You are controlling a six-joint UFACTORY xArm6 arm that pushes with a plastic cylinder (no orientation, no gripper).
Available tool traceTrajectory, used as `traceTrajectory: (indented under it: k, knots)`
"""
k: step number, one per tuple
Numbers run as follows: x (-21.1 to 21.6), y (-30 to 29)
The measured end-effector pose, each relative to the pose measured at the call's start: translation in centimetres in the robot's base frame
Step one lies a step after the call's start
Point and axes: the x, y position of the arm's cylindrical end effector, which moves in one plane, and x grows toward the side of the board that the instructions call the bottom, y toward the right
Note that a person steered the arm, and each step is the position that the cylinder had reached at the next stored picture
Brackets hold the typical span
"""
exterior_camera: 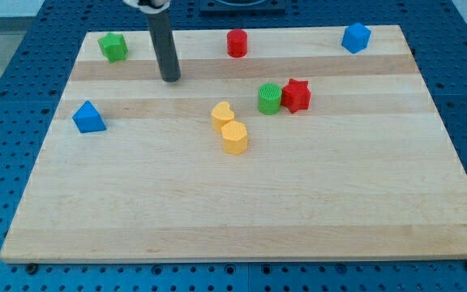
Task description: Push red star below to the blue cube
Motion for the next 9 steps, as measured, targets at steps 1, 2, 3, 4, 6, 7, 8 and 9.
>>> traceTrajectory:
  k: [1, 2, 3, 4, 6, 7, 8, 9]
  knots:
    - [0.3, 5.4]
    - [3.0, 9.4]
    - [5.3, 12.9]
    - [6.5, 19.3]
    - [6.6, 22.6]
    - [6.6, 25.1]
    - [6.6, 28.5]
    - [6.6, 27.4]
